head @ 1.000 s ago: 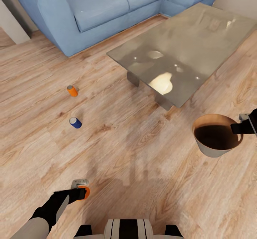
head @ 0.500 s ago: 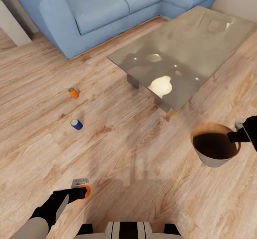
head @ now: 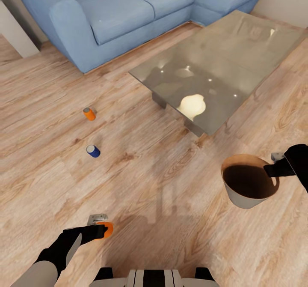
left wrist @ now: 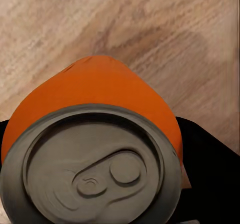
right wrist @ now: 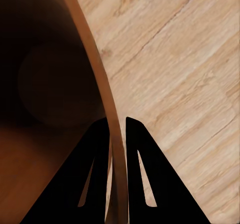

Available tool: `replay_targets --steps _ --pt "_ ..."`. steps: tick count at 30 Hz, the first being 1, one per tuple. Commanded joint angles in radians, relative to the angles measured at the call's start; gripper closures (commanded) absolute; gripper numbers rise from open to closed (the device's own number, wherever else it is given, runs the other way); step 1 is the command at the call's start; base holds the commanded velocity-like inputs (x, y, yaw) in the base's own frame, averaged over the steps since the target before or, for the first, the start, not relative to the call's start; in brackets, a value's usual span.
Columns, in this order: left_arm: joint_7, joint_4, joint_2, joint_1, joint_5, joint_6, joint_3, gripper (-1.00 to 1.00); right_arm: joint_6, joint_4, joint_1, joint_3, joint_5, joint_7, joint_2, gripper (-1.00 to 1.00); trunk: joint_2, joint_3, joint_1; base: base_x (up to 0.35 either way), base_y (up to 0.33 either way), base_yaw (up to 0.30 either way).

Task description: Put the three can of soda from the living room inside the tash can in the kitchen.

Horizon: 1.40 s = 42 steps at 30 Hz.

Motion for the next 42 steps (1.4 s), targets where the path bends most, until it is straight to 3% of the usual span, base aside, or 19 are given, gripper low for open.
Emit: replay_targets --steps 1,12,13,15,20,21,24,26,29,31,33,39,42 --pt "-0.006 0.0 0.0 0.0 0.0 0.0 0.0 1.0 0.0 0.0 0.0 0.001 0.007 0.004 0.001 1.0 0.007 0.003 -0.004 0.0 0.0 0.0" --pt "-0.13 -0.005 0.009 -0.001 0.0 -0.008 0.003 1.0 0.0 -0.017 0.032 0.005 0.001 0.034 0.004 1.0 0.084 0.038 -0.046 0.0 0.0 0.0" --pt "-0.16 -0.034 0.027 -0.003 0.0 0.003 0.004 1.0 0.0 -0.024 0.035 0.005 0.003 0.068 0.004 1.0 0.091 0.041 -0.05 0.0 0.0 0.0" --pt "-0.175 -0.068 0.038 -0.004 0.0 0.024 0.004 1.0 0.0 -0.028 0.037 0.005 0.004 0.085 0.004 1.0 0.105 0.047 -0.058 0.0 0.0 0.0" --pt "-0.226 -0.228 0.072 -0.008 0.001 0.15 0.005 1.0 0.0 -0.039 0.039 0.005 0.003 0.113 0.005 1.0 0.14 0.063 -0.077 0.0 0.0 0.0" --pt "-0.279 -0.281 0.094 -0.011 0.001 0.211 0.005 1.0 0.0 -0.04 0.04 0.005 0.003 0.117 0.016 1.0 0.147 0.066 -0.081 0.0 0.0 0.0" --pt "-0.343 -0.325 0.125 -0.03 0.001 0.284 0.006 1.0 0.0 -0.04 0.041 0.004 0.004 0.118 0.037 1.0 0.168 0.075 -0.092 0.0 0.0 0.0" --pt "-0.44 -0.357 0.167 -0.07 0.001 0.373 0.006 1.0 0.0 -0.041 0.041 0.004 0.005 0.119 0.061 1.0 0.182 0.082 -0.1 0.0 0.0 0.0" --pt "-0.546 -0.371 0.209 -0.109 0.0 0.43 0.006 1.0 0.0 -0.042 0.042 0.005 0.004 0.12 0.079 1.0 0.203 0.091 -0.111 0.0 0.0 0.0" --pt "-0.596 -0.374 0.223 -0.126 0.0 0.453 0.006 1.0 0.0 -0.042 0.042 0.005 0.004 0.12 0.088 1.0 0.217 0.097 -0.119 0.0 0.0 0.0" --pt "-0.685 -0.377 0.239 -0.17 0.0 0.498 0.006 1.0 0.0 -0.042 0.043 0.005 0.004 0.12 0.11 1.0 0.231 0.104 -0.127 0.0 0.0 0.0" --pt "-0.809 -0.379 0.248 -0.255 -0.005 0.567 0.005 1.0 0.0 -0.042 0.06 0.005 0.006 0.12 0.157 1.0 0.273 0.122 -0.15 0.0 0.0 0.0" --pt "-0.901 -0.381 0.25 -0.324 -0.008 0.639 -0.002 1.0 0.0 -0.042 0.071 0.006 0.008 0.119 0.198 1.0 0.294 0.132 -0.161 0.0 0.0 0.0"
